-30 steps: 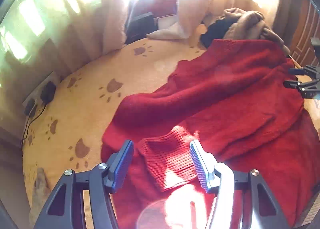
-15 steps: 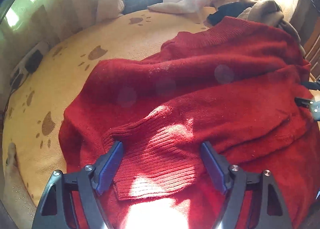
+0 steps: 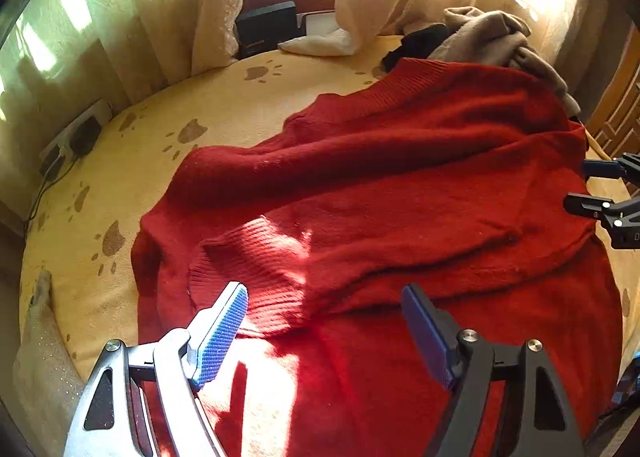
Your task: Fold clothes
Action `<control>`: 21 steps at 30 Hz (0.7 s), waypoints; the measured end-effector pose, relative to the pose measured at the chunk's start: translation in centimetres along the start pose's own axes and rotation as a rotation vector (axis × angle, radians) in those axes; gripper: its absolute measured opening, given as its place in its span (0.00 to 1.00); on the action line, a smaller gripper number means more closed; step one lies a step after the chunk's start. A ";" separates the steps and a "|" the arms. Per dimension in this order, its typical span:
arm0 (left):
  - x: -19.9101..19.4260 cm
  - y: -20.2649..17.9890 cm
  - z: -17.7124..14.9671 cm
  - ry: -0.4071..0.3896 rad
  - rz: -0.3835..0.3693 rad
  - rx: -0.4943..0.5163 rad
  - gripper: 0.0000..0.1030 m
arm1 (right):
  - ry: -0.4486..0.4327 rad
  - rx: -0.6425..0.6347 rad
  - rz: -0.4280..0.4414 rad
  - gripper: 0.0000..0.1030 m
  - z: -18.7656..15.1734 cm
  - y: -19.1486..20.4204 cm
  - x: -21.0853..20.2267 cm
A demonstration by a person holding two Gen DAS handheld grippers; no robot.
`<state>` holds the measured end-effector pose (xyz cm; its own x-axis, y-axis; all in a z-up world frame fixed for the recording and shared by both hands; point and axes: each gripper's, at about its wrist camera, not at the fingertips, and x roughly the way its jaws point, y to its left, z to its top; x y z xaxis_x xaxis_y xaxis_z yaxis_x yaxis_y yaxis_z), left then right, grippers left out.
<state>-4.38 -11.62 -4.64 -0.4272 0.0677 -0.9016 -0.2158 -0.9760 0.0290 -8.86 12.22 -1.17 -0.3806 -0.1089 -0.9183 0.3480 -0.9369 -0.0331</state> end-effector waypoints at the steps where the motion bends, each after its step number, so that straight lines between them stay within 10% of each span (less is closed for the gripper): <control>1: 0.2 -0.6 -0.4 0.008 -0.012 -0.007 0.79 | 0.002 -0.001 0.009 0.83 -0.1 0.1 -0.1; 6: 1.4 -4.0 -3.8 0.075 -0.085 -0.072 0.79 | 0.027 -0.022 0.041 0.83 -4.0 0.0 0.4; 21: -0.4 -6.5 -6.2 0.047 0.044 -0.159 0.89 | -0.026 -0.174 0.034 1.00 -7.4 0.9 2.6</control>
<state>2.63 -6.60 -7.16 -0.3910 0.0185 -0.9202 -0.0543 -0.9985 0.0030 -3.24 13.59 -6.51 -0.3875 -0.1498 -0.9096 0.5028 -0.8614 -0.0724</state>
